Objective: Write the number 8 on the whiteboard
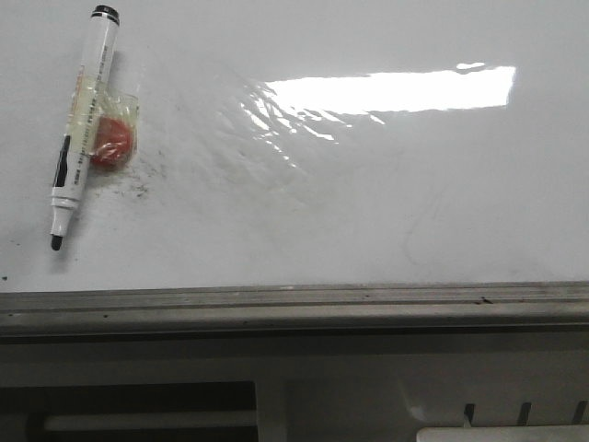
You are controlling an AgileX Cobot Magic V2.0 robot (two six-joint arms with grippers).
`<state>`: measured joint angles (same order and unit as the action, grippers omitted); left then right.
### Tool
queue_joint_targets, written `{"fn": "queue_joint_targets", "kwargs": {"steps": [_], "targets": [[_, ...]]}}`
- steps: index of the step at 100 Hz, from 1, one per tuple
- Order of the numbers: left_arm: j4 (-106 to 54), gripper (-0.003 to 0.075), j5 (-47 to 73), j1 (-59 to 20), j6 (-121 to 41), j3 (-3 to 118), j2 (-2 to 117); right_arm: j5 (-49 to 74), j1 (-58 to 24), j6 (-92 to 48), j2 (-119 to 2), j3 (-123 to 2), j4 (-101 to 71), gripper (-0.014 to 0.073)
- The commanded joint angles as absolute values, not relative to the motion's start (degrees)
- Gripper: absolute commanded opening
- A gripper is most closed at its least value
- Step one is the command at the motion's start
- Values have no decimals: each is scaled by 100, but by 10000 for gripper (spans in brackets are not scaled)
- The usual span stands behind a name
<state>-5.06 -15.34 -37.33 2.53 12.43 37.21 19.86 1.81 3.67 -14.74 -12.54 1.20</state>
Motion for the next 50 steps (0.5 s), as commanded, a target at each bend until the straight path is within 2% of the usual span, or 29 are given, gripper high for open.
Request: {"fn": "queue_joint_targets", "kwargs": {"steps": [1, 50], "targets": [[-483, 419, -2177, -4013, 246, 1424, 4115, 1533, 183, 330, -1577, -1395, 131, -63], [-524, 406, -3433, -4076, 246, 1435, 5997, 1554, 183, 330, -1577, -1395, 131, -63]]}}
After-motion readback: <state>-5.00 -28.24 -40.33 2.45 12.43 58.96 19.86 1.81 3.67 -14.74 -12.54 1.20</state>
